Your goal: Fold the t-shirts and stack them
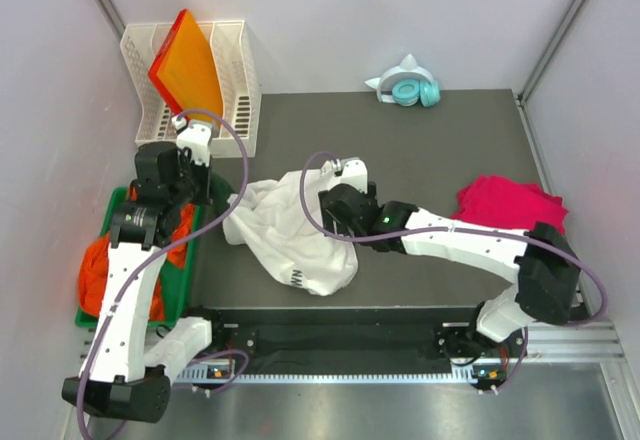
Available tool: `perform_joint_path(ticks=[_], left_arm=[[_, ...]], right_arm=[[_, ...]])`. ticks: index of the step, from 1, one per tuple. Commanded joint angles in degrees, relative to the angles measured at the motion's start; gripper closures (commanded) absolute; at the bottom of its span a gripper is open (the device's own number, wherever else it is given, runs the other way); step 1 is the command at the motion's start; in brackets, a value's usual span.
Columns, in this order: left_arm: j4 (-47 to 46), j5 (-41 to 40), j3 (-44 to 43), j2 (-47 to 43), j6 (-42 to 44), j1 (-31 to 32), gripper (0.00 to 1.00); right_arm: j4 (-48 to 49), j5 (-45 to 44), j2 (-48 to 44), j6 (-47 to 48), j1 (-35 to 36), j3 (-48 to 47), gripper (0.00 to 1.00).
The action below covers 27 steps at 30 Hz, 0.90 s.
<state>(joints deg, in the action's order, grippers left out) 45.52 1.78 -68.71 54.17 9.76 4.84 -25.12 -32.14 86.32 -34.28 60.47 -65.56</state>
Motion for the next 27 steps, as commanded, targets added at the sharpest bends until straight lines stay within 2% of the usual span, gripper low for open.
perform_joint_path(ticks=[1, 9, 18, 20, 22, 25, 27], left_arm=[[1.5, -1.25, 0.42, -3.9, 1.75, -0.36, 1.0], [4.76, -0.9, 2.26, -6.18, 0.96, -0.45, 1.0], [3.97, -0.64, 2.61, -5.75, 1.49, -0.36, 1.0], [3.7, -0.2, 2.7, -5.39, 1.32, -0.36, 1.0], [3.53, -0.03, 2.53, -5.13, 1.14, -0.36, 1.0], [3.35, -0.02, 2.61, -4.69, 1.23, -0.36, 1.0], [3.09, -0.55, 2.79, -4.52, 1.49, -0.36, 1.0]], right_arm=[[6.13, 3.57, 5.67, 0.88, -0.88, -0.18, 0.26], [9.39, 7.7, 13.52, -2.01, -0.96, -2.56, 0.29], [9.13, 6.39, 12.11, -2.81, -1.14, 0.17, 0.5], [8.52, 5.25, 11.76, -3.42, -1.05, 0.34, 0.48], [7.47, 3.76, 10.71, -4.64, -1.23, 0.96, 0.39], [7.54, 2.17, 7.65, -6.14, -2.19, 3.59, 0.31], [8.16, 2.69, 4.92, -6.93, -3.77, 6.56, 0.3]])
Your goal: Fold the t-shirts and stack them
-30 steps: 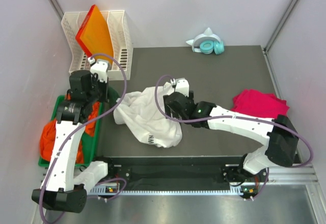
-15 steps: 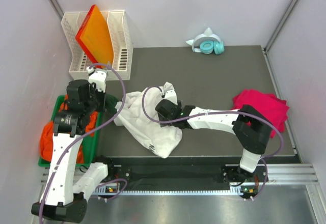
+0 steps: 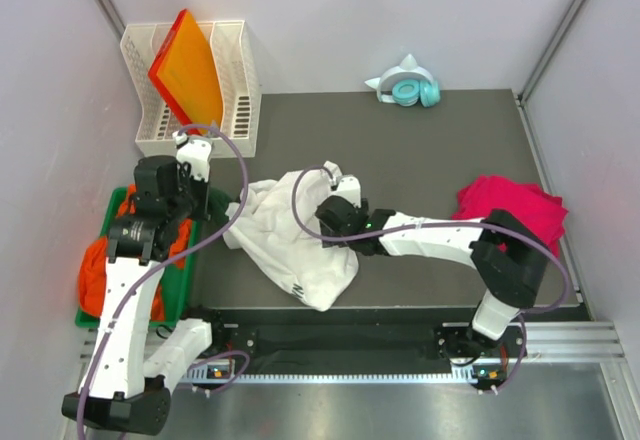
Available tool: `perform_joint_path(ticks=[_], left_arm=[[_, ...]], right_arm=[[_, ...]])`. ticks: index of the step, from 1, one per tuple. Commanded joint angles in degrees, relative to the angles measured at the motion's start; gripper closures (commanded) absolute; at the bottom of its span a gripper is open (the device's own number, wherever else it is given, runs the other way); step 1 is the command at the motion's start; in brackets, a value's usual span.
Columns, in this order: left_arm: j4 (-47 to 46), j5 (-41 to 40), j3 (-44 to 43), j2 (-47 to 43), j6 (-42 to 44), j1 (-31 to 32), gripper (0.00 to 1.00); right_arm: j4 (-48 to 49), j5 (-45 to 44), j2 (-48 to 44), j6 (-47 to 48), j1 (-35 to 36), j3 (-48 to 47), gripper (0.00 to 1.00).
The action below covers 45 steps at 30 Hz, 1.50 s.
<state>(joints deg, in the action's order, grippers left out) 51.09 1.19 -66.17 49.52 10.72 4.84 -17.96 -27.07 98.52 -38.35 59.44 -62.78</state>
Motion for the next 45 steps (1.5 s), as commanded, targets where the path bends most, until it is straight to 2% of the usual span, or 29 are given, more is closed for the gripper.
perform_joint_path(ticks=[1, 4, 7, 11, 13, 18, 25, 32, 41, 45], left_arm=[[-2.49, 0.13, 0.43, 0.23, 0.62, -0.36, 1.0], [-2.75, 0.3, 1.22, 0.23, 0.35, -0.36, 1.0], [-2.75, 0.57, 1.75, 0.32, -0.35, -0.45, 1.0], [-2.4, 0.74, 2.01, 0.67, -0.53, -0.36, 1.0], [-2.31, 0.3, 1.84, 0.93, -0.61, -0.36, 1.0], [-2.49, -0.58, 2.54, 1.02, 0.44, -0.36, 1.0], [-3.37, -15.14, 3.59, 3.39, 1.41, -0.36, 1.0], [-5.3, -24.47, 4.3, 4.27, 0.7, -0.45, 1.0], [-3.98, -24.13, 4.74, 3.31, 0.79, -0.45, 1.0], [-3.46, -23.96, 5.0, 2.52, 0.62, -0.45, 1.0]], right_arm=[[2.56, -1.33, -7.9, -3.13, -3.53, 5.03, 0.32], [7.38, 4.29, -8.96, -2.52, -6.26, 8.81, 0.42], [11.96, 9.22, -8.52, -2.43, -7.49, 11.19, 0.46], [14.88, 10.55, -7.12, -2.44, -7.67, 11.81, 0.46], [14.97, 9.76, -7.11, -1.91, -7.15, 10.84, 0.43], [20.47, 9.92, -12.37, -4.71, -9.16, 14.88, 0.39], [22.52, 12.48, -12.92, -5.77, -11.36, 18.31, 0.39], [25.34, 14.94, -10.91, -7.97, -11.63, 19.81, 0.41], [28.59, 18.01, -7.12, -8.67, -11.54, 20.86, 0.5], [27.98, 18.46, -5.8, -8.59, -11.54, 20.33, 0.58]])
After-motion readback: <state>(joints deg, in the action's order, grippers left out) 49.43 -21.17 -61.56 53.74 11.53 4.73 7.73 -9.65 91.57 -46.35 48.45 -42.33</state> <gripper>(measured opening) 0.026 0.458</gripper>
